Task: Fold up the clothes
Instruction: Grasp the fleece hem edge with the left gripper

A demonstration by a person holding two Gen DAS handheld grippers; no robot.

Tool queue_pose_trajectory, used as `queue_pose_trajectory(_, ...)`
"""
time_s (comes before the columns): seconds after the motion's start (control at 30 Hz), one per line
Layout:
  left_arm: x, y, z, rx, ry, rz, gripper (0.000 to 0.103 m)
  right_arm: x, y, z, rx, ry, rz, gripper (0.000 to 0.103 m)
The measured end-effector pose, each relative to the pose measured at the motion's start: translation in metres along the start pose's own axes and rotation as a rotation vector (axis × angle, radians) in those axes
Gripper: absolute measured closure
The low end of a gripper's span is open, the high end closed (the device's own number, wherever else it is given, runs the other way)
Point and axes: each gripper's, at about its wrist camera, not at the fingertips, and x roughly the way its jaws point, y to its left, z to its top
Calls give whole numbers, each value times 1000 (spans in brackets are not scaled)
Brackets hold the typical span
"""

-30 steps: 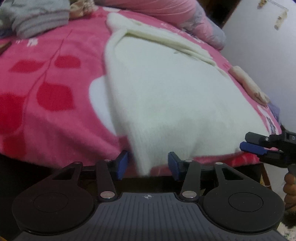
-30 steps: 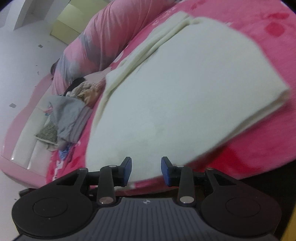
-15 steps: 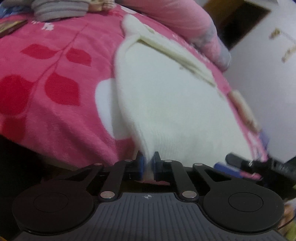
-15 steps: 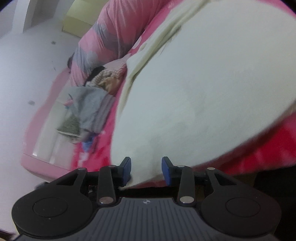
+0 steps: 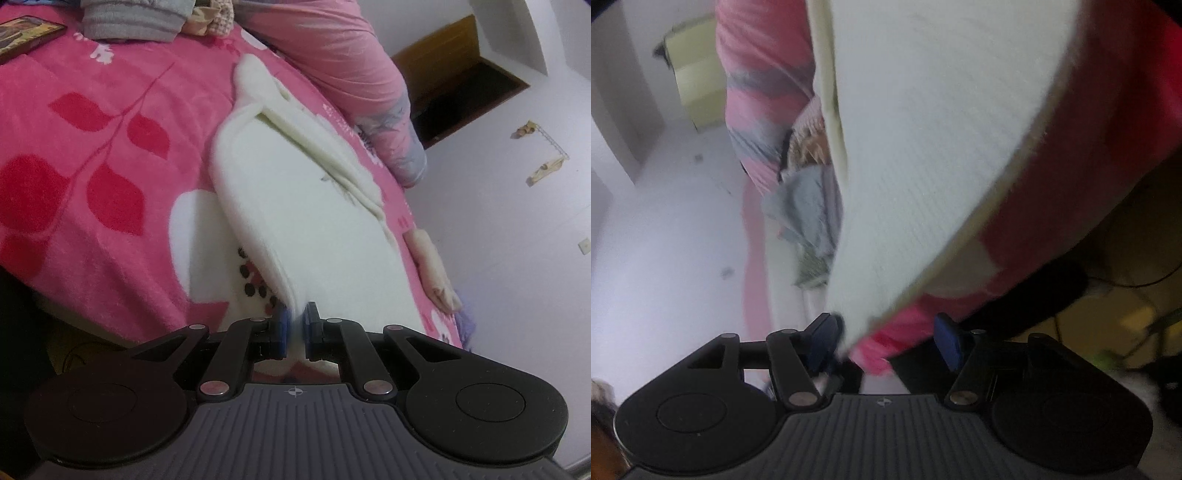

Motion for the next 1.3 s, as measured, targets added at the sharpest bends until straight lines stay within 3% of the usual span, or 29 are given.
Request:
queue_pose_trajectory(0.1,1,0,-1,2,5,5,97,8,1,1,-8,-15,9,50)
queue_pose_trajectory(0.17,1,1,-1,4,6,4,97,10,3,0,-29,-25,-7,73)
queue_pose_trajectory(0.2,0,2,-1,6,7,1,97,11,4,0,-39,-30,-15,76)
queue_pose_trajectory(0.27,2,2,-1,20,18,-6,96,12,6,-2,-58,-40,-13,95)
queue_pose_trajectory(0.33,3,4,-2,24,23,-6,96,12,10,-3,-89,-52,-10,98)
queue_pose_trajectory(0.47,5,16,0,-20,28,5,77,8,14,-3,-107,-65,-7,99)
queue_pose_trajectory(0.7,14,44,9,-152,45,-38,70,4,12,-2,-92,-58,7,99)
queue_pose_trajectory(0.83,28,48,12,-169,87,-62,70,3,12,-1,-92,-51,9,99)
queue_pose_trajectory(0.97,42,36,13,-110,111,-66,70,3,11,-1,-92,-46,15,99)
queue_pose_trajectory(1.03,46,32,13,-93,113,-58,77,2,14,-1,-110,-46,10,98)
queue_pose_trajectory(1.07,48,30,13,-86,116,-52,88,1,15,-1,-120,-47,6,97)
queue_pose_trajectory(1.1,49,29,12,-77,121,-43,90,-2,18,-2,-147,-49,-10,96)
queue_pose_trajectory(1.2,50,23,10,-33,120,-9,93,-12,33,-7,-254,-63,-84,87)
queue_pose_trajectory(1.27,50,18,9,10,122,34,94,-24,45,-11,-330,-77,-135,73)
queue_pose_trajectory(1.3,50,14,8,43,124,57,94,-32,52,-13,-378,-83,-167,71)
